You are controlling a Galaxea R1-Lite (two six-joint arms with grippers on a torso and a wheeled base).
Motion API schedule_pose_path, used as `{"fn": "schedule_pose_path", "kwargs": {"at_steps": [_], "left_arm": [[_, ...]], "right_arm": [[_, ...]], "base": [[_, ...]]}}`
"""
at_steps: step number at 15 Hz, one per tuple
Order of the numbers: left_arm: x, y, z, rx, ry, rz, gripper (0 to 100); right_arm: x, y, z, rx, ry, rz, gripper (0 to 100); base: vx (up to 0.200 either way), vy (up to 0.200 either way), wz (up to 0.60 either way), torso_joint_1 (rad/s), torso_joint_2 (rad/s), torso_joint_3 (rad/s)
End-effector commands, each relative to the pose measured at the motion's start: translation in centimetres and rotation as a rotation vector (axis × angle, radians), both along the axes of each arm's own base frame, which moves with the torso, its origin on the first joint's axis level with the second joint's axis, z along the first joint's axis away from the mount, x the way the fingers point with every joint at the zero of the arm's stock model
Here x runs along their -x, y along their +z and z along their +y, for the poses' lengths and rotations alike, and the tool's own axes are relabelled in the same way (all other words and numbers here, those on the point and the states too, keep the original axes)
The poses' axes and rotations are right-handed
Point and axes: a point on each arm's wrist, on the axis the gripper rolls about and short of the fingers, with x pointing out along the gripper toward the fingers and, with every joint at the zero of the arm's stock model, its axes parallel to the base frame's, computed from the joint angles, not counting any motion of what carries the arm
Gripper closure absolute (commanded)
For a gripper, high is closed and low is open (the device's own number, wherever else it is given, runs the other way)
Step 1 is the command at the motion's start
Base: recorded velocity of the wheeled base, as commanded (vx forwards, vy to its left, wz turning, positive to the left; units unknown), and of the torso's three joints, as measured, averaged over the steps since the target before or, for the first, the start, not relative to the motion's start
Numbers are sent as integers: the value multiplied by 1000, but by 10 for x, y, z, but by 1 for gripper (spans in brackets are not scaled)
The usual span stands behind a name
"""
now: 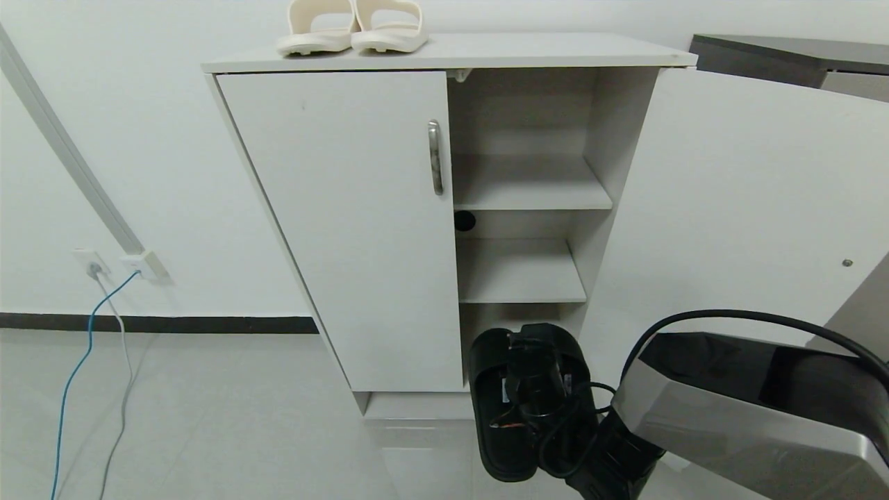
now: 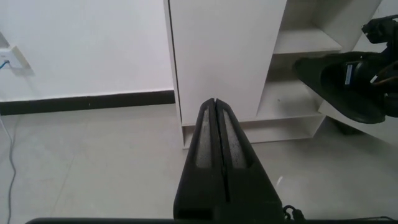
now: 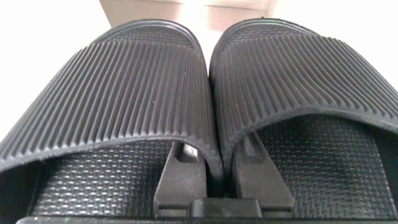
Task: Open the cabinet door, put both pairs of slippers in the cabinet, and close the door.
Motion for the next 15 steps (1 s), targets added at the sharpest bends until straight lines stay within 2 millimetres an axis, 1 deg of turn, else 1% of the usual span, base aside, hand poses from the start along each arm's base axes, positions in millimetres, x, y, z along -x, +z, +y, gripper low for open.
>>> {"fn": "schedule_pose_path", "kwargs": {"at_steps": [1, 2, 3, 4, 6, 9, 12, 15], "left_arm": [[0, 0, 0, 0, 0, 2, 100], [0, 0, 0, 0, 0, 2, 100], [0, 0, 0, 0, 0, 2, 100], [0, 0, 0, 0, 0, 2, 100], [0, 0, 0, 0, 0, 2, 100], [0, 0, 0, 0, 0, 2, 100], [0, 0, 0, 0, 2, 2, 100], [0, 0, 0, 0, 0, 2, 100]], "right_arm": [[-6, 3, -2, -17, -32, -31, 100], [-7, 5, -3, -24, -41, -45, 100], [-12, 10, -6, -33, -58, -82, 100], [-13, 11, -7, -33, -57, -94, 100], [-16, 8, -9, -23, -61, -119, 100], [-19, 2, -12, -15, -71, -112, 100], [-20, 2, -13, -14, -74, -111, 100], [-18, 0, -15, -13, -73, -109, 100]], "base": [[0, 0, 0, 0, 0, 0], [0, 0, 0, 0, 0, 0], [200, 0, 0, 2, 7, 2], [200, 0, 0, 2, 2, -2], [200, 0, 0, 0, 2, 0], [200, 0, 0, -2, 1, 1], [200, 0, 0, 23, 1, 1], [0, 0, 0, 0, 0, 0]]}}
